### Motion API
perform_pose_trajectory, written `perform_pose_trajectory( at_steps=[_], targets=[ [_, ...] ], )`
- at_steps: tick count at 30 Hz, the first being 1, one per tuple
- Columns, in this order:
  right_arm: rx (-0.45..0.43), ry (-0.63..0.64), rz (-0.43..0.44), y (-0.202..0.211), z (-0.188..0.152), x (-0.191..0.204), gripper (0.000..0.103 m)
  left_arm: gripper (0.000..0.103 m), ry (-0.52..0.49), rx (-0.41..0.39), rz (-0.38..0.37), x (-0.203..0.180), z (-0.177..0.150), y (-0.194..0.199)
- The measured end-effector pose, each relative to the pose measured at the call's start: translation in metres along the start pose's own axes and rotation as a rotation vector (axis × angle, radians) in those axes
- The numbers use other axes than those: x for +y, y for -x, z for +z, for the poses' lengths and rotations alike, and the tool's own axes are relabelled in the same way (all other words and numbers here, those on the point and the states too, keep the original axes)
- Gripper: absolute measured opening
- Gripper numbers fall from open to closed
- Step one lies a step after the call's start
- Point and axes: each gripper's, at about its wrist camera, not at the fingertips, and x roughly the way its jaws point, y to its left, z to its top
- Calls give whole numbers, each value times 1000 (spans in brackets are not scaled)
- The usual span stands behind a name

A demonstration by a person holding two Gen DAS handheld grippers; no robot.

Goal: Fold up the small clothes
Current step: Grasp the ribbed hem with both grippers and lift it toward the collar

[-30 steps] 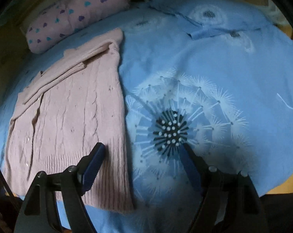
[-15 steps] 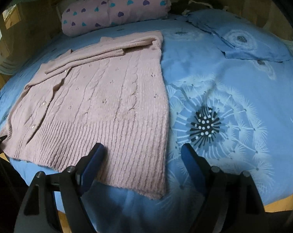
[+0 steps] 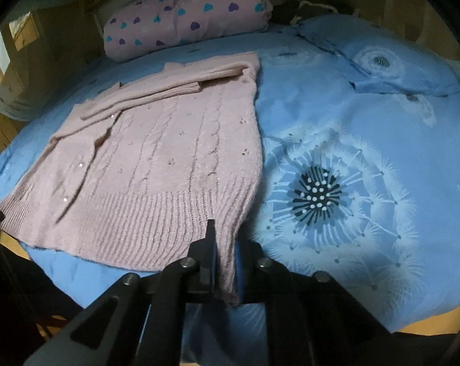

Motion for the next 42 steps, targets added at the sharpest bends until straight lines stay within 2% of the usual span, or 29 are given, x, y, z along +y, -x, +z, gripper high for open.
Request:
perform_pose_trajectory(
  at_steps=[2, 5, 7, 9, 11, 13, 15, 19, 22, 24, 25, 28, 29, 32, 35, 37, 42],
  targets=[
    [-3, -75, 72, 3, 3, -12, 9, 0, 25, -32, -93, 4, 6, 11],
    [-19, -177, 184, 10, 7, -29, 9, 0, 49, -48, -161, 9, 13, 16],
    [-34, -204, 216, 12, 8, -34, 9, 0, 65, -49, -128, 12, 14, 13],
    [-30, -201, 212, 11, 7, -34, 9, 0, 82, -50, -115, 12, 12, 9],
    [4, -195, 183, 3, 5, -32, 11, 0, 121, -36, -168, 14, 10, 4],
    [62, -205, 158, -10, 1, -33, 14, 0, 95, -39, -147, 10, 9, 2],
    [74, -213, 160, -12, -1, -33, 15, 0, 83, -42, -136, 7, 9, 0],
    [115, -240, 193, -10, -7, -27, 28, 0, 101, 30, -113, 11, 12, -10],
    [111, -231, 172, -9, -10, -19, 30, 0, 72, 52, -153, 8, 12, -12],
    [100, -248, 186, -13, -10, -19, 23, 0, 59, 64, -176, 6, 12, -12],
    [100, -273, 204, -16, -10, -24, 9, 0, 56, 70, -177, 6, 12, -13],
    [80, -360, 308, -11, -11, -43, 8, 0, 51, 90, -164, 4, 12, -17],
    [64, -363, 318, -7, -9, -45, 7, 0, 48, 85, -168, 4, 12, -15],
    [19, -391, 384, 7, -4, -52, 7, 0, 37, 47, -261, 2, 13, -4],
    [3, -408, 419, 20, 0, -49, 7, 0, -24, -25, -363, -6, 14, 19],
    [-24, -384, 432, 32, 4, -44, 7, 0, -57, -48, -391, -13, 13, 29],
    [-89, -317, 467, 68, 14, -34, 7, 0, -62, -53, -437, -14, 6, 56]
  ],
)
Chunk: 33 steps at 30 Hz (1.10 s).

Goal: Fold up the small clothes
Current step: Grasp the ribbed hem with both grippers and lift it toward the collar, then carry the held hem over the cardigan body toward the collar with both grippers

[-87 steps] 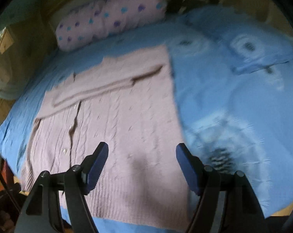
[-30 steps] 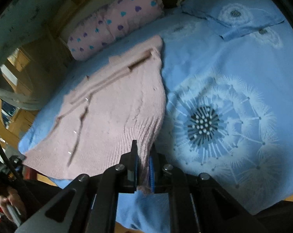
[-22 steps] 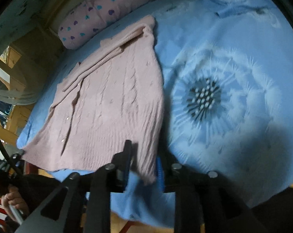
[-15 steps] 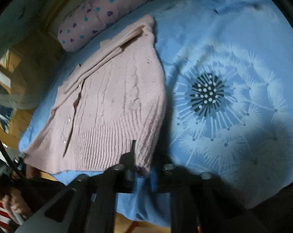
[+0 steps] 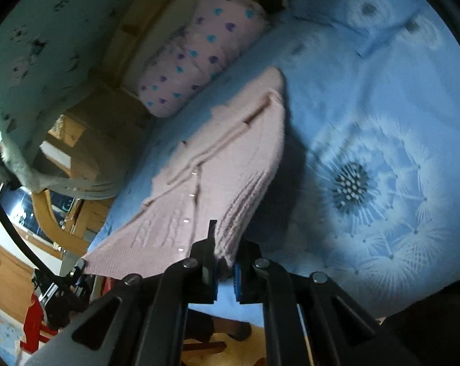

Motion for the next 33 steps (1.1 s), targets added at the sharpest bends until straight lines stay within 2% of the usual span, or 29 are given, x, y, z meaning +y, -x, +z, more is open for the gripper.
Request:
perform_pose_trajectory(
  at_steps=[5, 9, 11, 19, 25, 27, 30, 33],
  targets=[
    [-49, 33, 12, 37, 1, 9, 7, 0, -35, -23, -30, -11, -7, 21],
    [-58, 35, -11, 61, -6, 7, 7, 0, -125, -18, 39, -24, -18, 35],
    [-61, 71, -30, 71, -13, 13, 7, 0, -146, -13, 43, -27, -24, 42],
    [-101, 161, -66, 106, -34, 35, 7, 0, -127, -27, 35, -30, -35, 73],
    [-141, 199, -41, 130, -42, 53, 7, 0, -161, -55, 38, -44, -43, 95],
    [-151, 233, -51, 138, -44, 61, 7, 0, -174, -83, 32, -49, -46, 104],
    [-162, 328, -114, 145, -53, 78, 7, 0, -171, -147, 46, -50, -56, 118],
    [-151, 358, -115, 149, -58, 87, 7, 0, -146, -171, 45, -51, -65, 124]
  ],
)
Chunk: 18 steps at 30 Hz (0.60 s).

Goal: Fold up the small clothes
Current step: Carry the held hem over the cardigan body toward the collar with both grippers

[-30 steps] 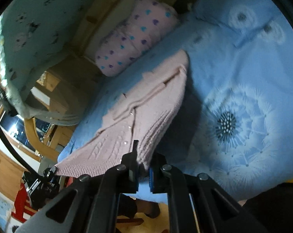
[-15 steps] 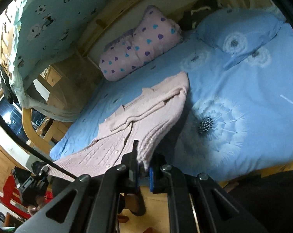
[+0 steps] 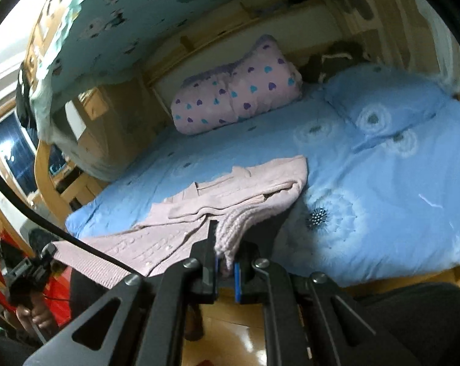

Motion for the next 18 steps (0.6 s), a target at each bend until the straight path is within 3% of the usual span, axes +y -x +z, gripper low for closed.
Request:
perform_pose_trajectory(
  at_steps=[6, 10, 14, 18],
  targets=[
    [3, 26, 10, 14, -2, 10, 7, 0, -6, -42, 20, -5, 4, 14],
    [-15, 12, 41, 27, 2, 16, 7, 0, -30, -59, 90, -2, 4, 28],
    [-5, 10, 52, 34, 5, 20, 7, 0, 61, -42, 52, 22, 3, 40],
    [-16, 8, 22, 42, -4, 24, 7, 0, 57, -33, 26, 27, -6, 53]
  ],
)
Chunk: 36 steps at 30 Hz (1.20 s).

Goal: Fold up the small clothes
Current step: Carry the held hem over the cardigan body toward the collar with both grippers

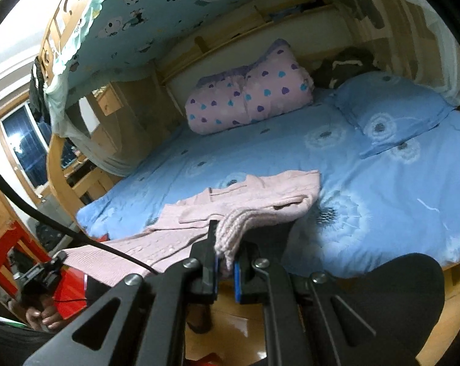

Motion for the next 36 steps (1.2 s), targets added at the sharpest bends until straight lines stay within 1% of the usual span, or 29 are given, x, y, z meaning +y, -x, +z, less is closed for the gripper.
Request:
perform_pose_trajectory(
  at_steps=[2, 5, 8, 11, 13, 16, 19, 21, 27, 29, 32, 36],
  targets=[
    [-18, -27, 12, 8, -9, -1, 7, 0, -11, 13, -14, -1, -6, 4],
    [-6, -47, -18, 15, -18, -1, 7, 0, -30, 24, -45, -6, -11, 7],
    [1, -25, -35, 22, -27, 3, 7, 0, -60, 19, -65, -12, -11, 11],
    [-14, -31, -25, 22, -31, -2, 7, 0, -88, 31, -56, -19, -12, 6],
    [-45, -51, -25, 18, -26, -9, 7, 0, -86, 23, -39, -19, -11, 2],
    [-66, -78, -12, 12, -12, -17, 7, 0, -65, -4, -18, -13, -4, 1],
    [-77, -69, -20, 7, -1, -21, 7, 0, -15, -13, -35, -2, 1, 3],
    [-84, -71, -11, 6, 2, -23, 7, 0, -25, -7, -54, -1, 2, 2],
    [-56, -61, 5, -16, 15, -29, 7, 0, -84, 7, -37, -11, 16, -11],
    [-50, -66, 12, -25, 20, -33, 7, 0, -71, 7, -36, -10, 20, -16],
    [-43, -78, 28, -37, 25, -41, 7, 0, -71, 11, -13, -11, 26, -24],
    [-26, -91, 28, -56, 33, -54, 7, 0, -66, -2, 11, -7, 35, -36]
  ],
)
